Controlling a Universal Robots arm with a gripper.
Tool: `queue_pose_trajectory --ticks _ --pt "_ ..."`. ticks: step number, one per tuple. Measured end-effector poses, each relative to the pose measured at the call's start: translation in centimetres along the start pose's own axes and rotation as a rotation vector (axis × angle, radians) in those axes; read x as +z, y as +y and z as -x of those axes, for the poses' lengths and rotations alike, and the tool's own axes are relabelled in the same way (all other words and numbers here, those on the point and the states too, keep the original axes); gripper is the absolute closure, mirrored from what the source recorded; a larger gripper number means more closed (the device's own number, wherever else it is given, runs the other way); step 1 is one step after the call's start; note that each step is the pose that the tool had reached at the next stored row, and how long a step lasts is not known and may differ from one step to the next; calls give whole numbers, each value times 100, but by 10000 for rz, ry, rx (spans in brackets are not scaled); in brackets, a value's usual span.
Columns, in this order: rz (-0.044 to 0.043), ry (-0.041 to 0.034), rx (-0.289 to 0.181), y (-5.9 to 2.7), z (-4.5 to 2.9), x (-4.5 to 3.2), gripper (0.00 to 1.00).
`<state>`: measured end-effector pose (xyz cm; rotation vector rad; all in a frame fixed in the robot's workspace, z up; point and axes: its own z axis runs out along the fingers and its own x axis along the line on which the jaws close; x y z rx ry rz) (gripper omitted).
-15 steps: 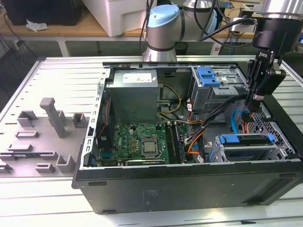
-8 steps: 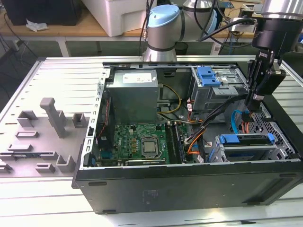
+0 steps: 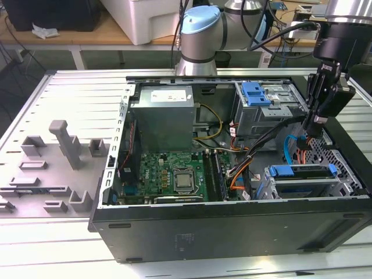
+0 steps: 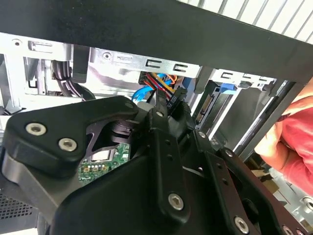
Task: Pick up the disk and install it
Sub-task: 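Insert the first disk wire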
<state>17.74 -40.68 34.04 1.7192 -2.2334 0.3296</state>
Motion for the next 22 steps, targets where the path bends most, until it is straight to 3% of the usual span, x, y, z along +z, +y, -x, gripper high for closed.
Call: queue_pose_trajectory --ticks 12,14,22 --pt "-4 16 0 32 -4 12 72" --pt "-4 18 2 38 -6 13 81" --pt "-6 23 0 48 -8 14 81"
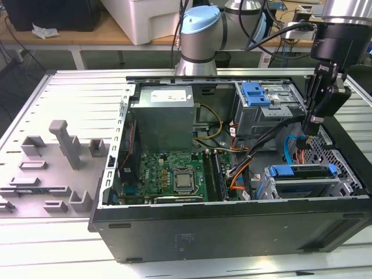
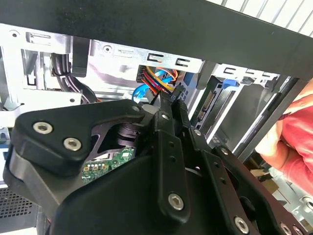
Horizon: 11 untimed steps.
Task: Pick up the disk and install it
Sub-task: 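Insert the first disk wire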
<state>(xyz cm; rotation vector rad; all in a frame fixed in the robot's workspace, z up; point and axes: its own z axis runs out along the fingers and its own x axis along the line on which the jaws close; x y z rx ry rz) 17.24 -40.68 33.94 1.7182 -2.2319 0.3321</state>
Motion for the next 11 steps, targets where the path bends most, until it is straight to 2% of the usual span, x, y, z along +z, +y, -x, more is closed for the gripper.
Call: queue_pose_trajectory --ticks 11 --pt "-3 0 -7 38 -9 4 83"
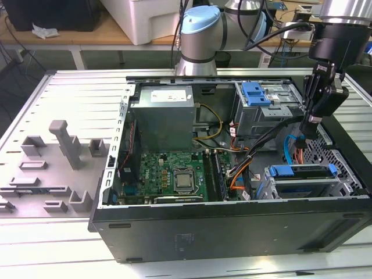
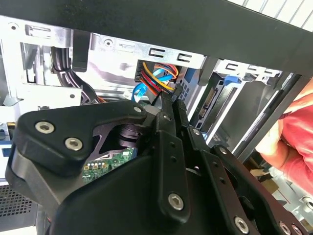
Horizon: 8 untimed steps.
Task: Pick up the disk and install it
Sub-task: 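Insert the first disk wire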
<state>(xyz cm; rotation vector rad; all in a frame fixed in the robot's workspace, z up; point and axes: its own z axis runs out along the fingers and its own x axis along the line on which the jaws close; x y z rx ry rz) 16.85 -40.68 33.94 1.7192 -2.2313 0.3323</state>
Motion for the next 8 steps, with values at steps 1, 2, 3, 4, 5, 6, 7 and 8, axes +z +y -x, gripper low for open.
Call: queue_pose_trajectory --ticks 1,2,3,4,5,6,7,8 --pt "-1 0 -2 4 -1 0 83" --pt "-1 1 -2 5 -1 0 83" --pt "-1 0 -1 6 -1 0 83" --pt "0 0 -1 7 -2 1 83" --pt "0 0 -1 7 -2 1 83" --pt "-1 0 -1 7 -2 1 83" --pt "0 0 -1 7 -2 1 83" --pt "0 1 -1 7 -2 0 83"
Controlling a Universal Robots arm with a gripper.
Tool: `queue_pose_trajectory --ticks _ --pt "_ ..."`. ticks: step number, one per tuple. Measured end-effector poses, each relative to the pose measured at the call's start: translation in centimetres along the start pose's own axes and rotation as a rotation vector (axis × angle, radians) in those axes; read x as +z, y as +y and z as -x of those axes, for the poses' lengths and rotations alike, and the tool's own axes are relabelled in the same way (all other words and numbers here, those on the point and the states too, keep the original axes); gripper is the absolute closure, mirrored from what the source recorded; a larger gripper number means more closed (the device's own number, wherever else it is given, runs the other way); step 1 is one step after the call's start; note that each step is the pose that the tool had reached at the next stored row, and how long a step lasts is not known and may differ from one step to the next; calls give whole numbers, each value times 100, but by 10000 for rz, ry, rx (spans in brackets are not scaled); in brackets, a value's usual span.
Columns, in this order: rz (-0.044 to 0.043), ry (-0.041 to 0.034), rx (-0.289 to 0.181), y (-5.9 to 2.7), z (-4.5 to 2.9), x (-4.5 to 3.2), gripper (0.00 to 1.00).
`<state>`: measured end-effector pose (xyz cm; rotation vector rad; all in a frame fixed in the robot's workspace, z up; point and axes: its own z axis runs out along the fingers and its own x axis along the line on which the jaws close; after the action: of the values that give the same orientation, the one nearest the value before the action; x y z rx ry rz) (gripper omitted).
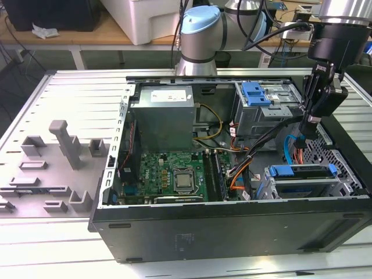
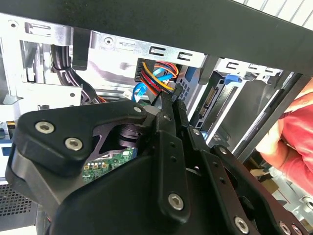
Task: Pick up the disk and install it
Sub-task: 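Insert the first disk wire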
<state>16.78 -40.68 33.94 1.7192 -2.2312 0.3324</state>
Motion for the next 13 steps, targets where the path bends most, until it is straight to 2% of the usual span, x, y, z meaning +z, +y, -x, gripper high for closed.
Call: queue_pose_trajectory --ticks 7,13 --pt "1 -7 -2 1 -1 -3 83" --pt "-10 -10 2 15 -27 -56 83"
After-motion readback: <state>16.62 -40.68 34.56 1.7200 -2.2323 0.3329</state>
